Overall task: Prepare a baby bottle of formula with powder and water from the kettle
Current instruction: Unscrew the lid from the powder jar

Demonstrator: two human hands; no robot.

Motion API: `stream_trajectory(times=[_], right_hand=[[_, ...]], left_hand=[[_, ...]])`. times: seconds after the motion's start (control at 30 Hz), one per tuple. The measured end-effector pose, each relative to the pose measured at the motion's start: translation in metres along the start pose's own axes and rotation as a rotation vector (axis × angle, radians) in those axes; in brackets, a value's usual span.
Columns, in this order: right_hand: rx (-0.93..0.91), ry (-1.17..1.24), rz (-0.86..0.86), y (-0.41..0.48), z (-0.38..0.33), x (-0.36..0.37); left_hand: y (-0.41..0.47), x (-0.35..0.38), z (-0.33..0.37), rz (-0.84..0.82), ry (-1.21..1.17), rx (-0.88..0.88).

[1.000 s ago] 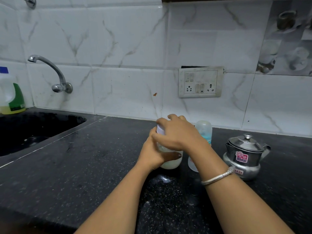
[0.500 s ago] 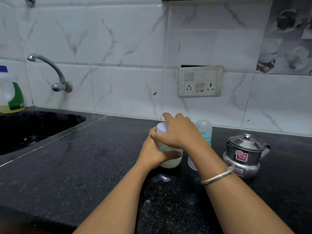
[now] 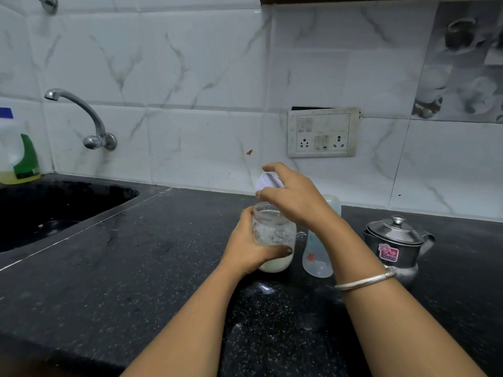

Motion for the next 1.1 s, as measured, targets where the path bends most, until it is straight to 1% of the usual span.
stream_trajectory(times=[0.1,0.17,0.23,0.27,0.33,0.4,0.43,0.5,0.53,0.6,0.67,0.8,0.87,1.03,1.1], right_hand=[[-0.027,0.175,-0.05,-0.008,-0.001,-0.006],[-0.045,0.302,-0.088,-0.02,0.0,-0.01],[-0.083,0.387,-0.105,-0.033,0.006,-0.013],[-0.104,0.433,-0.114,-0.04,0.01,-0.015],[-0.14,0.544,-0.121,-0.056,0.018,-0.021],[-0.143,0.612,-0.093,-0.07,0.027,-0.028],[-0.137,0.632,-0.079,-0.077,0.033,-0.033],[-0.123,0.652,-0.065,-0.091,0.044,-0.04],[-0.12,0.652,-0.058,-0.097,0.051,-0.043],[-0.088,0.624,-0.037,-0.11,0.068,-0.048],[-0.028,0.563,-0.017,-0.12,0.087,-0.054],[0.114,0.45,-0.001,-0.14,0.124,-0.073],[0.142,0.362,-0.004,-0.15,0.138,-0.084],[0.237,0.056,-0.017,-0.172,0.169,-0.108],[0.271,-0.035,-0.009,-0.177,0.179,-0.112]], left_hand=[[0.0,0.0,0.001,-0.008,0.02,0.013],[-0.001,-0.001,0.007,0.04,0.036,0.034],[-0.004,-0.005,0.022,0.129,0.088,0.076],[-0.006,-0.007,0.03,0.182,0.124,0.118],[-0.011,-0.008,0.048,0.277,0.211,0.266],[-0.017,-0.005,0.061,0.318,0.272,0.411],[-0.02,-0.001,0.066,0.299,0.272,0.455],[-0.025,0.012,0.075,0.163,0.209,0.469],[-0.029,0.02,0.079,0.067,0.141,0.424],[-0.039,0.04,0.084,-0.107,-0.063,0.255],[-0.048,0.058,0.085,-0.181,-0.191,0.111],[-0.057,0.086,0.088,-0.248,-0.225,-0.008],[-0.057,0.099,0.089,-0.311,-0.205,-0.045],[-0.061,0.133,0.098,-0.512,-0.045,-0.048],[-0.061,0.145,0.101,-0.548,0.028,-0.032]])
Point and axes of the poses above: each hand's wrist, its own y-axis towards the middle knuckle, its own x-axis out of the palm, z = x × y, the point moved 3 cm from there along y, towards the middle knuckle, and after that the axes turned 15 degrees about x, right-handed, at the moved point
